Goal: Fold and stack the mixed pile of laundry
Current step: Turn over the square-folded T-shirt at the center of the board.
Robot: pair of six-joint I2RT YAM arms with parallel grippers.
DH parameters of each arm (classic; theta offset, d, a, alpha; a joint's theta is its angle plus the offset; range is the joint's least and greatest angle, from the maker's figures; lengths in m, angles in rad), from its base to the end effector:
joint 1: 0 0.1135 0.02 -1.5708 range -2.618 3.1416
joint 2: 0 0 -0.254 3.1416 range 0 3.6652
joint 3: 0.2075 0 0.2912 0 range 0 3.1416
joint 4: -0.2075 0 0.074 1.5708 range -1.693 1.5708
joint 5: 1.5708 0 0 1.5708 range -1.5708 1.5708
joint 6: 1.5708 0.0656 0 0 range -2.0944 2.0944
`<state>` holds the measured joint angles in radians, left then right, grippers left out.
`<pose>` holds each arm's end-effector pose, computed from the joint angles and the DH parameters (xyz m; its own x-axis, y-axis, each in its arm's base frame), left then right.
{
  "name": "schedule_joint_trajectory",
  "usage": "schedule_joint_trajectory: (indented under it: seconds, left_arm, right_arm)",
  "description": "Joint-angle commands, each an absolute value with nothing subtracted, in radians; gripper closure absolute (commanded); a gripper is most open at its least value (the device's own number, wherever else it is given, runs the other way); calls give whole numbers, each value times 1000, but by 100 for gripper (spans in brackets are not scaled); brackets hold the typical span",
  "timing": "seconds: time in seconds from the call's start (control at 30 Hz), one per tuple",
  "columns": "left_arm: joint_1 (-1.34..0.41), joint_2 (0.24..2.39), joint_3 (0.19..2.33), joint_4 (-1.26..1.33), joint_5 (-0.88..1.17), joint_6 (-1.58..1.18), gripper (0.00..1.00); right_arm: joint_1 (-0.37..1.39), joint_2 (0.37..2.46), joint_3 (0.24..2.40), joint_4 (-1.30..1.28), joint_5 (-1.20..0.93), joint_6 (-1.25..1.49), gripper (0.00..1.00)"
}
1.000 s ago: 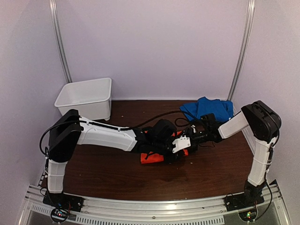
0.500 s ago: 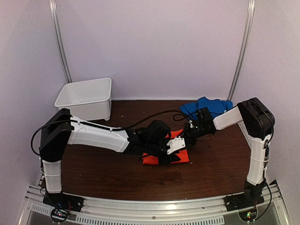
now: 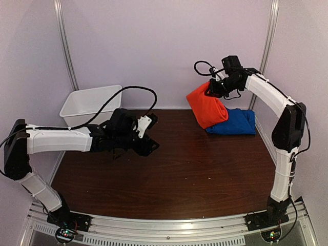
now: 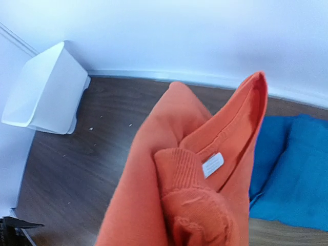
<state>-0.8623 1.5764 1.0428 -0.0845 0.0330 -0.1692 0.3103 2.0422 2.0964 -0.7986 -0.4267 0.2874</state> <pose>0.2658 -0.3135 0.1933 -0.5024 0.3277 -0.8001 0.7019 0.6950 -0.1561 0.4821 0.1831 0.3245 -0.7797 0.0210 -0.6258 -0.3616 0.8008 0.4774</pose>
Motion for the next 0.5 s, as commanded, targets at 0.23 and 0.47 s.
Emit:
schedule_joint_trajectory:
  seconds: [0.23,0.47]
  left_arm:
    - [-780,1384,965,-209,-198,-305,32]
    - [-737,1308,904,-238,-191,-419,31]
  right_arm:
    - [646,2163,2054,-983,94,-136,100]
    - [905,2232,1914,-998,80,-55,100]
